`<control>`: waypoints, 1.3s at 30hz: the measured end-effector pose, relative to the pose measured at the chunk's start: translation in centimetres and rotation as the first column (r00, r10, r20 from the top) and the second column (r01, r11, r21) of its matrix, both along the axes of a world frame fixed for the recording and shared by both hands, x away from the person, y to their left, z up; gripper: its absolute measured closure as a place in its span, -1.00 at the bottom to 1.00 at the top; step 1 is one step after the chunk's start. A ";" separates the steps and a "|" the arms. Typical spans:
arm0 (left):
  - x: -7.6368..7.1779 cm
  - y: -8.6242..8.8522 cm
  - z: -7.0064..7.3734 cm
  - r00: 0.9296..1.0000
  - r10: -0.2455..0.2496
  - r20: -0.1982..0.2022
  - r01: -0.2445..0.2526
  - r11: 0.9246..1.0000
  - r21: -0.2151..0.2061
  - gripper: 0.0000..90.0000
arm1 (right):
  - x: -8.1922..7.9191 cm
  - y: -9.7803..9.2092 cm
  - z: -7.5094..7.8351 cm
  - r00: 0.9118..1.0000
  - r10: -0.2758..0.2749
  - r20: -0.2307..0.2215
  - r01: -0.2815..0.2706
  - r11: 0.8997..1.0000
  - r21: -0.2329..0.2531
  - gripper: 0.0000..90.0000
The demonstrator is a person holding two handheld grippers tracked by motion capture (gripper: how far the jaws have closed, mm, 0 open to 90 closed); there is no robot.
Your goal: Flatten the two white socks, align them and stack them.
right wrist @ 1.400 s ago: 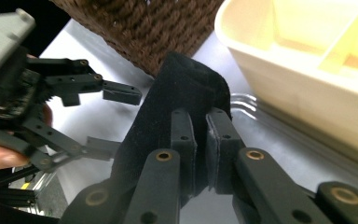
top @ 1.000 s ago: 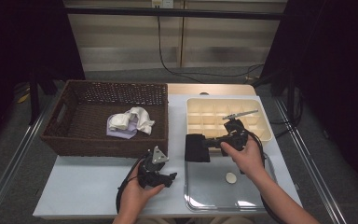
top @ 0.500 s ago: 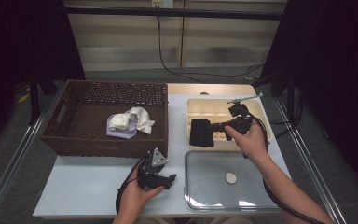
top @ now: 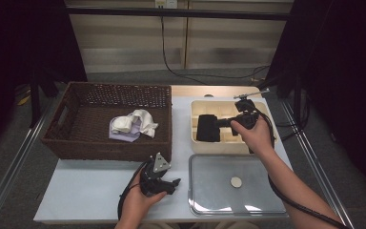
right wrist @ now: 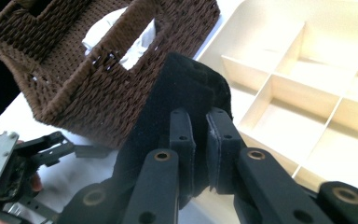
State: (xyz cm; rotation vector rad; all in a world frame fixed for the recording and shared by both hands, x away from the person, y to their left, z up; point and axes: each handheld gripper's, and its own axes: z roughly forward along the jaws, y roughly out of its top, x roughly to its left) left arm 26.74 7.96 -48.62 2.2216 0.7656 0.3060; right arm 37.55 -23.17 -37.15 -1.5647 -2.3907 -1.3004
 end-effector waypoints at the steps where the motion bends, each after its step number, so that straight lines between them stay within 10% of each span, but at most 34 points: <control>1: 0.0 0.0 0.0 1.000 0.000 0.001 0.000 1.000 0.000 -0.44 | 0.2 0.0 -0.1 1.000 -0.001 0.002 0.001 1.000 0.001 0.83; 39: -0.1 0.1 -0.1 1.000 0.002 0.000 -0.002 1.000 -0.001 -0.44 | 2.3 1.8 -4.5 0.995 0.013 -0.101 -0.016 0.999 -0.028 0.80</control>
